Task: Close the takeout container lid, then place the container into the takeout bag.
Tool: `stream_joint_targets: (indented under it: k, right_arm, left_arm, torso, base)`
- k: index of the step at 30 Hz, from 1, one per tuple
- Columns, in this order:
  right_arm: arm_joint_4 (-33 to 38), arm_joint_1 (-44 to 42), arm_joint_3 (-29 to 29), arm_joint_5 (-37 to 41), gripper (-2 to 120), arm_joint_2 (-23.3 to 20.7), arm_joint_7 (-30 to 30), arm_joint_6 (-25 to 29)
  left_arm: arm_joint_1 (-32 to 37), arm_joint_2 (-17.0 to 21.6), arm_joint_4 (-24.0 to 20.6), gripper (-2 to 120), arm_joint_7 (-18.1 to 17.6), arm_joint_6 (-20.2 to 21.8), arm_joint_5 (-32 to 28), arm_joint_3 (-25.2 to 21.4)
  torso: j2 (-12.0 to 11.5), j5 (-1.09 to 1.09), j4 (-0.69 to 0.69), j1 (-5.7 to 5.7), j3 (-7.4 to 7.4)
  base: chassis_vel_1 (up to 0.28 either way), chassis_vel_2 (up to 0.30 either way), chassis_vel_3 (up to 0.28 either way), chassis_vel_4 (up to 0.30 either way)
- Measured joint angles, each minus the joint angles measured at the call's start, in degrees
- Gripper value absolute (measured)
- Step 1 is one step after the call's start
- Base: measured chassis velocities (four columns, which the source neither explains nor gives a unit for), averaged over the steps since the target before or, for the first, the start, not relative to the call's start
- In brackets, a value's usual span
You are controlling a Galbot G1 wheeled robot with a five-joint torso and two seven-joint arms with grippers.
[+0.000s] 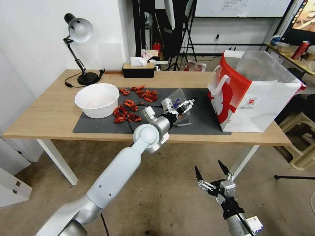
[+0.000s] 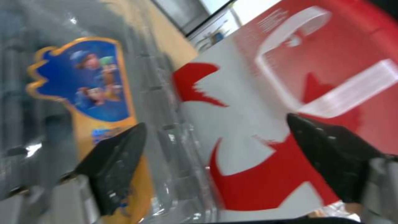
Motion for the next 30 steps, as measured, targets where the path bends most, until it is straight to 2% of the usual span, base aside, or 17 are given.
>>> stream_joint_targets:
  k: [1,4,5,8,9,12,13,17,18,20,22,24,26,27,30]
  right_arm:
    - [0.0,0.0,0.0,0.0,100,0.0,0.0,0.0]
    - [0.08,0.09,-0.37,-0.12,100,0.18,0.01,-0.08]
    - [0.08,0.09,-0.37,-0.12,100,0.18,0.01,-0.08]
    - [1.33,0.21,-0.96,0.53,100,-0.17,0.01,-1.07]
    - [1.33,0.21,-0.96,0.53,100,-0.17,0.01,-1.07]
    - [2.36,0.65,-1.06,1.92,100,-1.07,0.08,-2.14]
    - [2.36,0.65,-1.06,1.92,100,-1.07,0.08,-2.14]
    - [4.37,1.6,-1.08,7.14,100,-3.05,-0.12,-4.84]
    - [4.37,1.6,-1.08,7.14,100,-3.05,-0.12,-4.84]
    - [5.17,2.76,-0.61,11.27,100,-4.2,-0.45,-6.5]
    - [5.41,3.35,-0.39,12.95,100,-4.66,-0.51,-7.11]
    - [5.91,5.53,0.26,18.81,100,-6.24,-0.94,-8.92]
    - [6.14,8.08,0.54,24.02,100,-7.65,-1.27,-10.71]
    - [6.14,8.08,0.54,24.02,100,-7.65,-1.27,-10.71]
    - [6.59,12.37,0.6,33.33,100,-9.45,-0.88,-13.89]
  left_arm:
    - [0.0,0.0,0.0,86,0.0,0.0,0.0,0.0]
    - [-0.38,-0.09,0.77,71,-3.26,1.48,-0.04,0.14]
    - [-0.38,-0.09,0.77,71,-3.26,1.48,-0.04,0.14]
    - [-0.51,0.28,0.81,56,-7.02,4.11,1.7,0.34]
    - [-0.51,0.28,0.81,56,-7.02,4.11,1.7,0.34]
    - [-0.71,0.71,0.16,41,-9.25,6.03,2.67,0.55]
    - [-0.71,0.71,0.16,41,-9.25,6.03,2.67,0.55]
    - [-1.25,1.15,-0.32,23,-11.86,7.8,4.0,1.23]
    - [-1.25,1.15,-0.32,23,-11.86,7.8,4.0,1.23]
    - [-1.42,1.18,-0.33,13,-12.78,8.49,4.5,1.51]
    - [-1.46,1.16,-0.33,10,-13.14,8.68,4.66,1.64]
    - [-1.53,1.09,-0.29,0,-13.9,8.82,5.0,1.96]
    - [-1.62,1.09,-0.26,0,-14.27,8.83,5.1,2.1]
    - [-1.62,1.09,-0.26,0,-14.27,8.83,5.1,2.1]
    - [-1.82,1.3,-0.23,0,-14.69,8.84,5.14,2.18]
  torso:
    - [0.0,0.0,0.0,0.0,0.0]
    - [0.0,0.0,0.0,0.0,0.0]
    - [0.0,0.0,0.0,0.0,0.0]
    - [0.0,0.0,0.0,0.0,0.0]
    - [0.0,0.0,0.0,0.0,0.0]
    - [0.0,0.0,0.0,0.0,0.0]
    - [0.0,0.0,0.0,0.0,0.0]
    - [0.0,0.0,0.0,0.0,0.0]
    - [0.0,0.0,0.0,0.0,0.0]
    - [0.0,0.0,0.0,0.0,0.0]
    - [0.0,0.0,0.0,0.0,0.0]
    - [0.0,0.0,0.0,0.0,0.0]
    - [-0.01,0.0,0.0,0.0,0.0]
    - [-0.01,0.0,0.0,0.0,0.0]
    - [-0.01,0.0,0.0,0.0,0.0]
  base:
    - [0.0,0.0,0.0,0.0]
    - [0.0,0.0,0.0,0.0]
    - [0.0,0.0,0.0,0.0]
    - [0.0,0.0,0.0,0.0]
    - [0.0,0.0,0.0,0.0]
    - [0.0,0.0,0.0,0.0]
    - [0.0,0.0,0.0,0.0]
    - [0.0,0.0,0.0,0.0]
    - [0.0,0.0,0.0,0.0]
    - [0.0,0.0,0.0,0.0]
    - [0.0,0.0,0.0,0.0]
    - [0.0,0.0,0.0,0.0]
    - [0.0,0.0,0.0,0.0]
    - [0.0,0.0,0.0,0.0]
    - [0.0,0.0,0.0,0.0]
